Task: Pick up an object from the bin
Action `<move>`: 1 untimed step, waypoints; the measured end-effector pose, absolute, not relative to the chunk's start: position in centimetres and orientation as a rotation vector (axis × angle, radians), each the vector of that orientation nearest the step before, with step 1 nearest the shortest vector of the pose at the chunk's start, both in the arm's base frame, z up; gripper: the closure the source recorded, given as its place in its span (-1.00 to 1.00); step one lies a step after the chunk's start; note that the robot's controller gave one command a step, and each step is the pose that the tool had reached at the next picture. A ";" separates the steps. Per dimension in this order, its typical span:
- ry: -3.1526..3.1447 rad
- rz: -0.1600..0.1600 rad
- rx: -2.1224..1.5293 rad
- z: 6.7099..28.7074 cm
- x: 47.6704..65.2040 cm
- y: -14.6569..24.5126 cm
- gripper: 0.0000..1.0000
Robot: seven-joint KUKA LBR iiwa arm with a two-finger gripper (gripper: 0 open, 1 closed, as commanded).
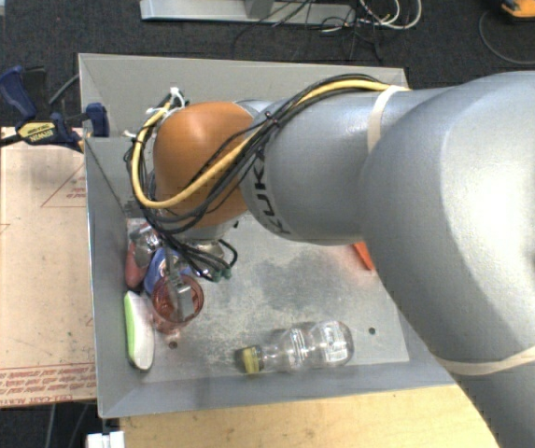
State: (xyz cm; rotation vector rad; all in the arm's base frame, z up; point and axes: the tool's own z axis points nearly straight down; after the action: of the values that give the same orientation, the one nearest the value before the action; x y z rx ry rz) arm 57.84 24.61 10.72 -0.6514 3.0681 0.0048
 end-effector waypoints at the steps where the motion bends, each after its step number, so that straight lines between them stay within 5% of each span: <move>1: 2.893 0.005 -1.138 8.0 60.3 23.0 1.00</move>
Offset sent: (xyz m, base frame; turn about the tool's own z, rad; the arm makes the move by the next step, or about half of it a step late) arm 0.0000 0.0000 0.0000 0.0000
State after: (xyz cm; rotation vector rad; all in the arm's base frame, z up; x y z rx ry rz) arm 60.28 23.01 7.98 -1.1381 2.8929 0.0050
